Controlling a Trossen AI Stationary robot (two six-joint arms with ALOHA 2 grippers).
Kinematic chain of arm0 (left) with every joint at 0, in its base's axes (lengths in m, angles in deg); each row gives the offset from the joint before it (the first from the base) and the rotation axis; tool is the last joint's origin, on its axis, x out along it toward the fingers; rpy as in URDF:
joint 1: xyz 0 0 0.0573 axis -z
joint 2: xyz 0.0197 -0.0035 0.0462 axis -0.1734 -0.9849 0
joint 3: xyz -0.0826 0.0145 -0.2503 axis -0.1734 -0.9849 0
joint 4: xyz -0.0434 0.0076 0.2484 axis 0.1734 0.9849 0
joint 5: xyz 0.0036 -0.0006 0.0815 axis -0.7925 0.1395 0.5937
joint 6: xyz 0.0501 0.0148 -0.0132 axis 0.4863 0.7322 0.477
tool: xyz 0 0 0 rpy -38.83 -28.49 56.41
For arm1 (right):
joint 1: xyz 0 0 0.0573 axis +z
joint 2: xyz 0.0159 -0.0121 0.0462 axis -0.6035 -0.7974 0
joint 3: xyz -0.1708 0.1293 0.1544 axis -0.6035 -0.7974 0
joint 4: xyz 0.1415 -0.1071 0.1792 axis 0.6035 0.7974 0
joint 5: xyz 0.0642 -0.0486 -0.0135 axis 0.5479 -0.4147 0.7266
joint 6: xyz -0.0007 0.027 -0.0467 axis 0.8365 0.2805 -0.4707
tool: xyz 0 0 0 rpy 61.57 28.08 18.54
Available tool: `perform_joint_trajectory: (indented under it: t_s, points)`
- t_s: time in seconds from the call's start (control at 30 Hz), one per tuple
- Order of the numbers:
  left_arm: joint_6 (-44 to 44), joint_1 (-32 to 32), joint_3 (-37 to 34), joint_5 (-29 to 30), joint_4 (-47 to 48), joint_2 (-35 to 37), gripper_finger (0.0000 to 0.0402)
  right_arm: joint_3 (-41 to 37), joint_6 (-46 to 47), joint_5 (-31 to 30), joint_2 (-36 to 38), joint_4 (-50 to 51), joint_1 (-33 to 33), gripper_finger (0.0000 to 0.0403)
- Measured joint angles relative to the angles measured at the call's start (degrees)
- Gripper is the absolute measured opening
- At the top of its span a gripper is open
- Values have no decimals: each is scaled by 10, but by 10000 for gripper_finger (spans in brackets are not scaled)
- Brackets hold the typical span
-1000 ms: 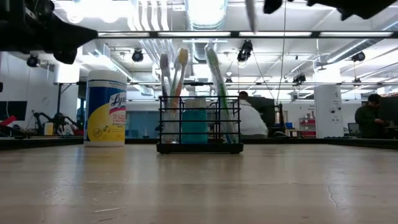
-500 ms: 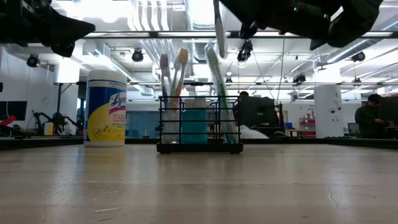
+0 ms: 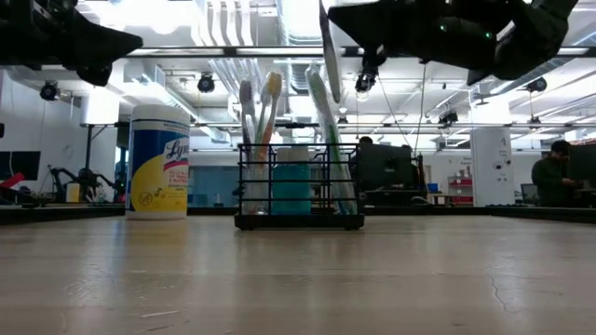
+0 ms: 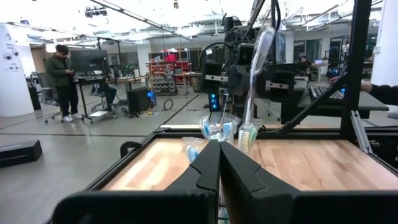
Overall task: Pick & Place toothbrushing station
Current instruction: Put the violet toothbrush into the mesh organizer
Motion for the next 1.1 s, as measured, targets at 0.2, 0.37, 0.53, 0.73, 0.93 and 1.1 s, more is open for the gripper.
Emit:
perform_joint_trajectory:
  t_s: [0.2,0.37,0.53,0.73,0.93,1.1]
  points:
    - [-2,0,0,0,7,0,12,-44,3,-37,3,-21,1,8]
    - [-2,0,0,0,8,0,12,-54,8,-51,-47,-93,4,8]
    - [-3,0,0,0,7,0,12,-57,8,-64,-106,-143,4,8]
    - [-3,0,0,0,7,0,12,-70,18,-76,-154,-218,5,8]
    - [-4,0,-1,0,13,0,12,-86,39,-104,-194,-249,9,8]
    - [-4,0,-1,0,12,0,12,-74,40,-124,-226,-251,21,8]
